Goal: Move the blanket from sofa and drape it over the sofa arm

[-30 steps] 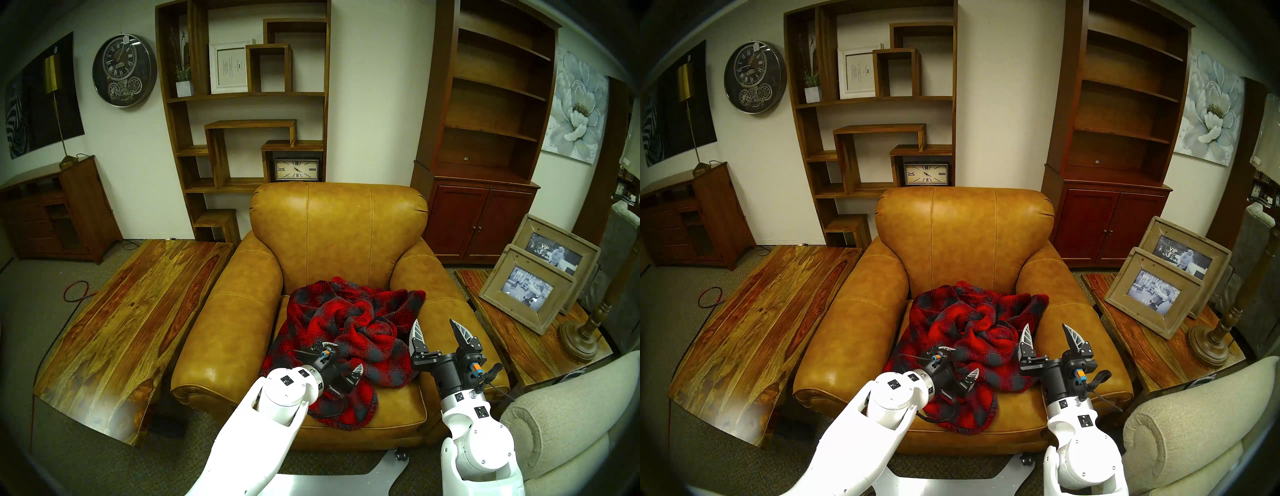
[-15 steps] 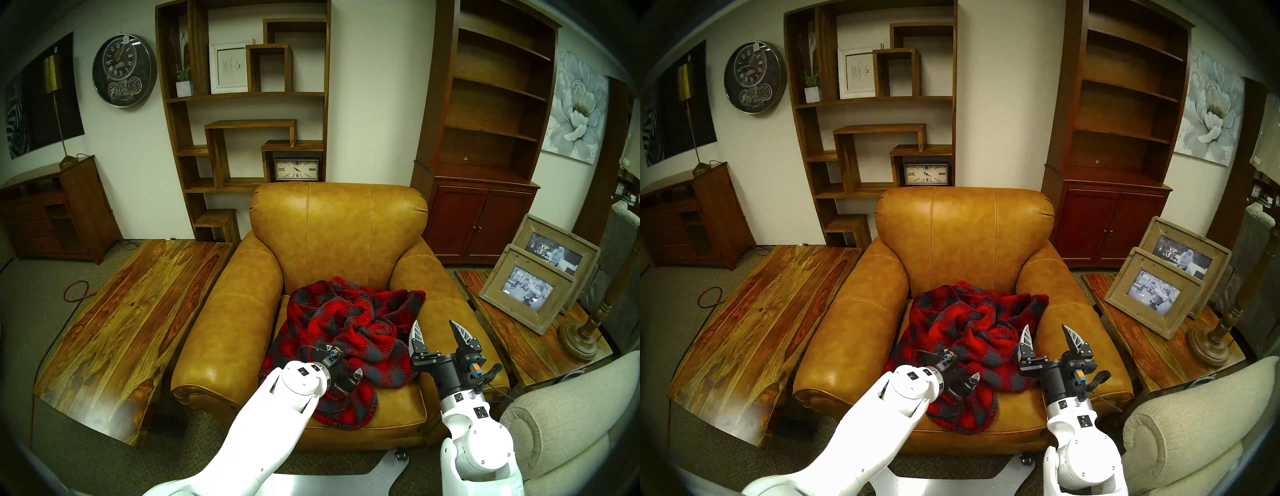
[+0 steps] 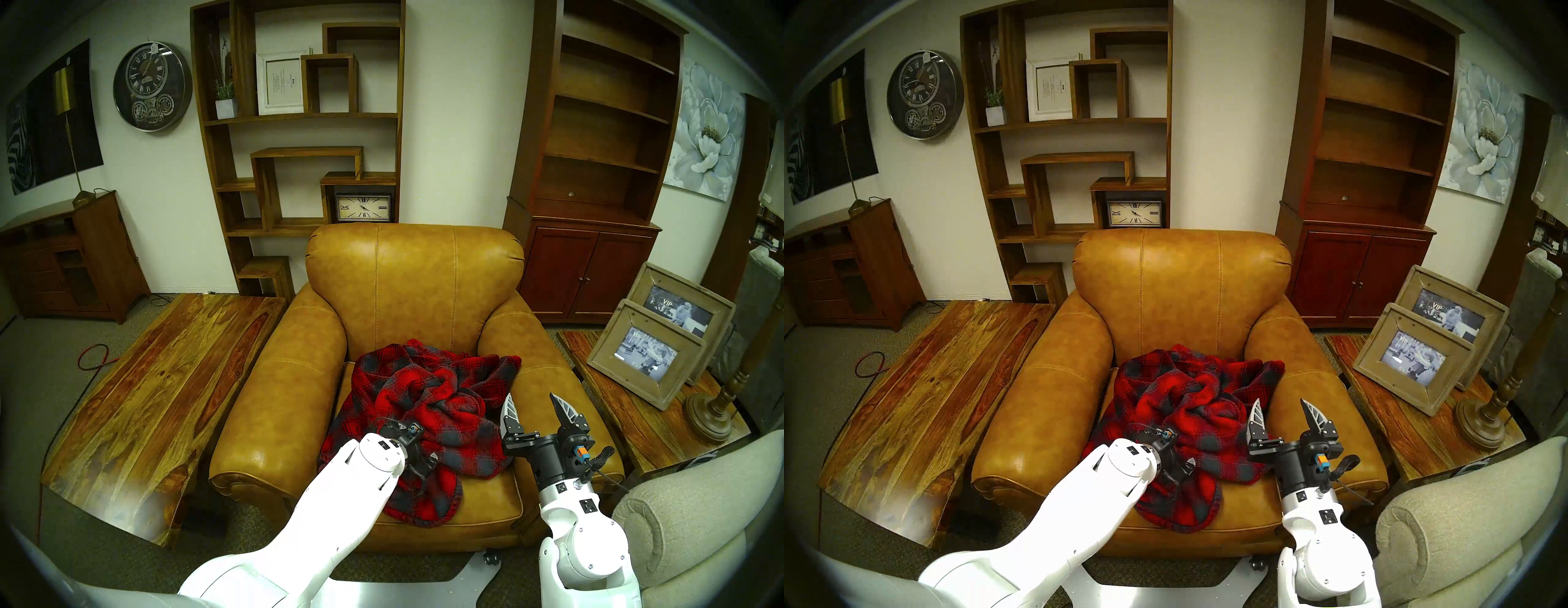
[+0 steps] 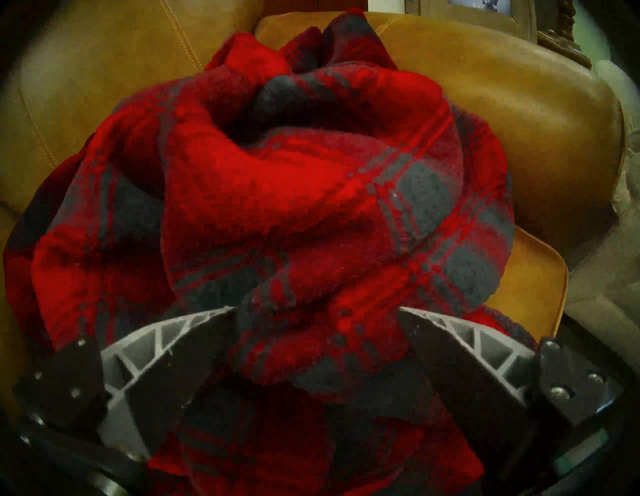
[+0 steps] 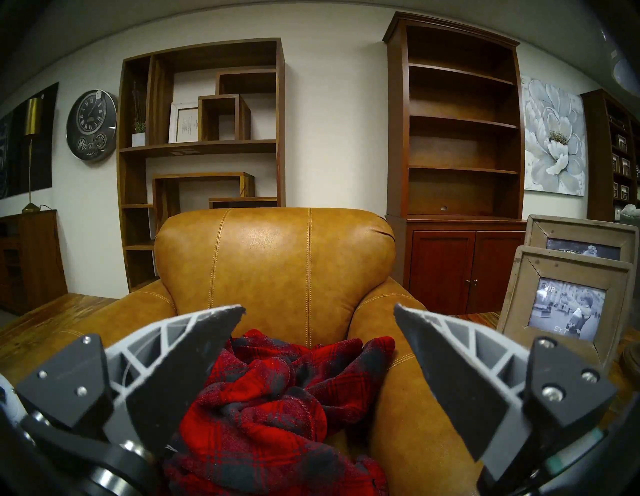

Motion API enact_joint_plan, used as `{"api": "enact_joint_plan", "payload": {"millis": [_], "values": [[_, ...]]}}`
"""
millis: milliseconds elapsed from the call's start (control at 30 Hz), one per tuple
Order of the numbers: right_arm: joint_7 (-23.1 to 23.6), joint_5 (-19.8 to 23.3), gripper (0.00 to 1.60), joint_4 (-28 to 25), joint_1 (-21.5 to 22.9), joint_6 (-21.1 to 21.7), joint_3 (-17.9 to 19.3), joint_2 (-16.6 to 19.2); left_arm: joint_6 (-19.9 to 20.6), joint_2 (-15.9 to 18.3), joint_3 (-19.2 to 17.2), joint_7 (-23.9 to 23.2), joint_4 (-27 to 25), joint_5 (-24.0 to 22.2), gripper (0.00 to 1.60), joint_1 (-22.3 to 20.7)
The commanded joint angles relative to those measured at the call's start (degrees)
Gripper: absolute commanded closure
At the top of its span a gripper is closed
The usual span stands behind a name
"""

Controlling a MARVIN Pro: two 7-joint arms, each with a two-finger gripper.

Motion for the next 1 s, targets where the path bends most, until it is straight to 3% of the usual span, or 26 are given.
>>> {"api": "enact_joint_plan", "payload": {"millis": [0,133,233,267,600,733,967], "values": [[0.0,0.1,0.00,-1.0,0.5,-0.3,0.0,0.0,-0.3,-2.6,0.5,0.9,5.1,0.8,0.38,-6.3],[0.0,0.1,0.00,-1.1,0.5,-0.3,0.0,0.0,-0.6,-3.1,0.7,1.6,8.4,1.3,0.96,-8.4],[0.0,0.1,0.00,-1.1,0.5,-0.4,0.0,0.0,-1.2,-3.4,0.2,2.2,10.8,1.1,1.24,-10.4],[0.0,0.1,0.00,-1.1,0.5,-0.4,0.0,0.0,-1.5,-3.5,-0.2,2.5,10.9,1.0,1.60,-10.4],[0.0,0.1,0.00,-1.5,0.4,-0.4,0.0,0.0,-6.5,-2.1,-3.9,3.7,11.7,-0.6,1.60,-15.9],[0.0,0.1,0.00,-1.6,0.4,-0.4,0.0,0.0,-9.0,0.1,-6.3,4.0,9.2,-2.0,1.60,-16.5],[0.0,0.1,0.00,-1.5,0.4,-0.4,0.0,0.0,-9.4,4.5,-11.5,1.2,3.3,-5.5,1.60,-16.3]]}}
